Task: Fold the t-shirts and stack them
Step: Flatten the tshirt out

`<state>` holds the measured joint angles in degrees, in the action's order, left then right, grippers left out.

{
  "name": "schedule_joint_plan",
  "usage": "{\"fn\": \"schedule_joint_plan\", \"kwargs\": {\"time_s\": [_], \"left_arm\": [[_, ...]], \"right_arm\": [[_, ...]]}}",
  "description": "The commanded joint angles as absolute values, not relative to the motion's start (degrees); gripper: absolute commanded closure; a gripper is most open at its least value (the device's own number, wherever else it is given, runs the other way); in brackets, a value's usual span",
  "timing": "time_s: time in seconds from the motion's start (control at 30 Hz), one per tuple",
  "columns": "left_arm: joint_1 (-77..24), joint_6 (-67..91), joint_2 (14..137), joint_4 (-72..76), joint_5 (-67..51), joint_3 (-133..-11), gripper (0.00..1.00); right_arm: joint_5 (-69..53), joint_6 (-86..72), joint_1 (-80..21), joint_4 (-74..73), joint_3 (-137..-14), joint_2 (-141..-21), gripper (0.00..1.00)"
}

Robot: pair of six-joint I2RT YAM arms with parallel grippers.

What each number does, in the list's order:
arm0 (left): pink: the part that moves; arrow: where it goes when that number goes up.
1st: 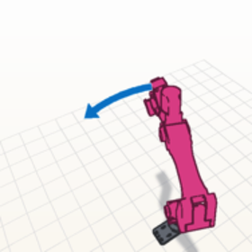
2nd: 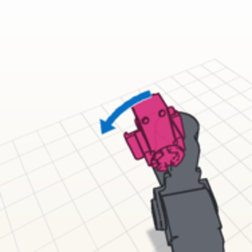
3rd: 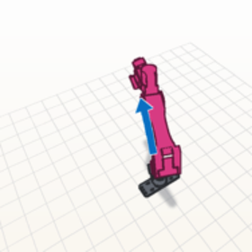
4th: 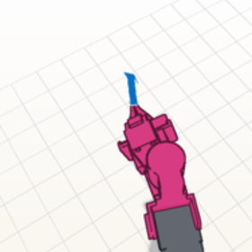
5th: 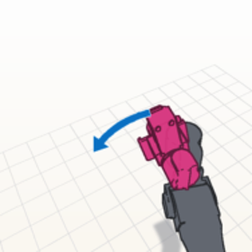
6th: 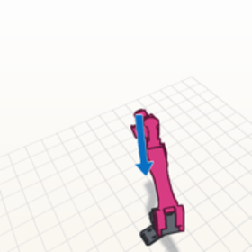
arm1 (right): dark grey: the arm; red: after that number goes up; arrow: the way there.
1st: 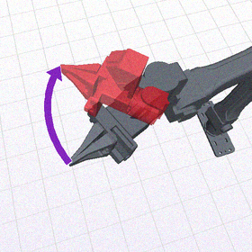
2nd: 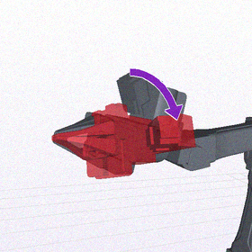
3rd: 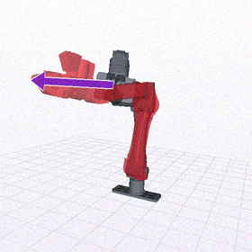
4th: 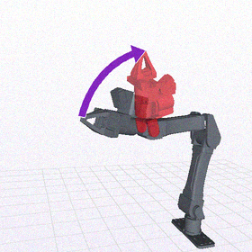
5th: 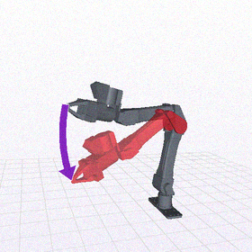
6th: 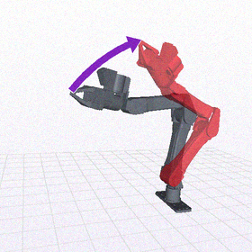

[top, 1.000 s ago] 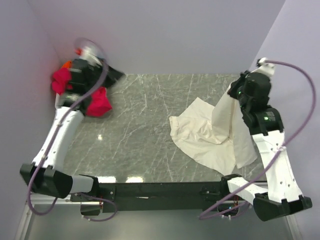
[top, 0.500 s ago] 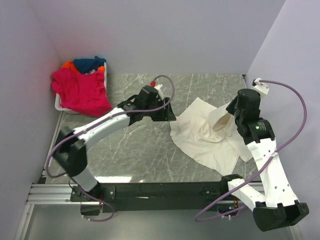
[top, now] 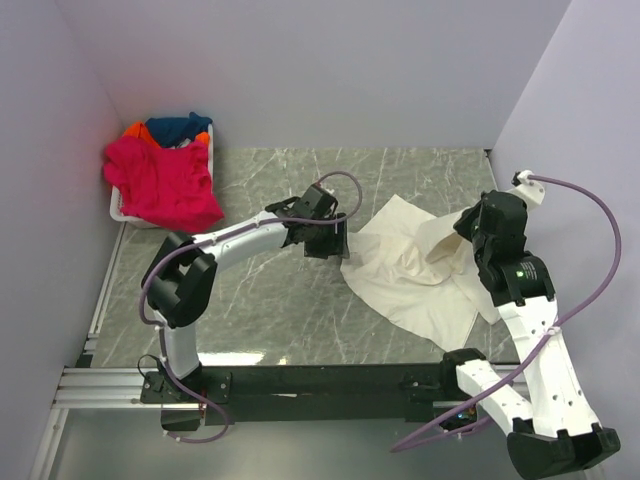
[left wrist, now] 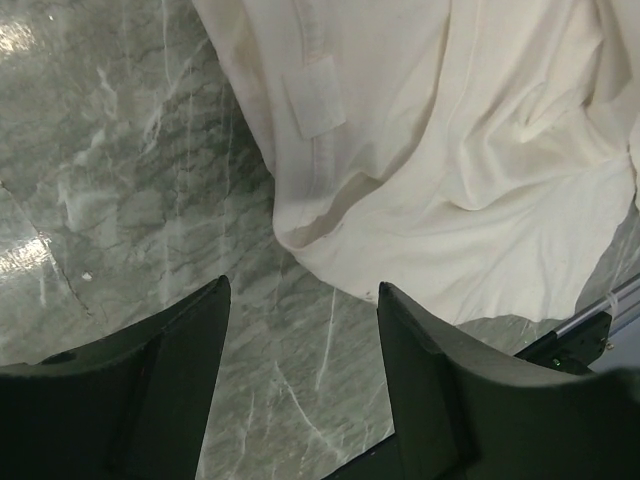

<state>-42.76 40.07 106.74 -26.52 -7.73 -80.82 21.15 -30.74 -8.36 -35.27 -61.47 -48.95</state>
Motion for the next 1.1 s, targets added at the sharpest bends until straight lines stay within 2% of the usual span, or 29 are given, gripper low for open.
{"fn": "schedule_joint_plan", "kwargs": {"time_s": [0.0,0.53,0.73,0.83,0.9,0.93,0.97,1.07], "left_arm": [[-43.07,40.25,107.49,-25.93,-8.43,-81.65,0.34],[-45.88,37.97,116.45,-27.86,-9.58,-86.92,0.34],[-45.97,37.36,119.09,-26.81,-10.28,-88.06,0.41],[-45.88,37.35,120.06,-25.76,-10.81,-87.89,0.48],[-45.97,37.00,120.67,-25.49,-10.64,-87.80,0.64],[-45.88,36.65,120.85,-25.66,-9.94,-87.89,0.86],[-45.88,36.48,120.94,-26.19,-9.32,-87.89,0.98],[-44.92,34.98,119.71,-27.33,-5.46,-88.07,1.00]], "right_arm": [[21.01,-31.99,-8.00,-33.93,-60.82,-47.37,1.00],[20.13,-33.05,-8.09,-33.92,-59.41,-46.23,1.00],[19.78,-33.22,-8.09,-33.84,-58.89,-45.79,1.00],[19.69,-33.31,-8.09,-34.01,-58.62,-45.70,1.00],[19.69,-33.31,-8.00,-34.10,-58.36,-45.35,1.00],[19.60,-33.31,-8.09,-34.28,-58.10,-45.18,1.00],[19.51,-33.40,-8.00,-34.19,-58.01,-44.91,1.00],[18.90,-33.49,-8.00,-34.28,-57.31,-44.74,1.00]]}}
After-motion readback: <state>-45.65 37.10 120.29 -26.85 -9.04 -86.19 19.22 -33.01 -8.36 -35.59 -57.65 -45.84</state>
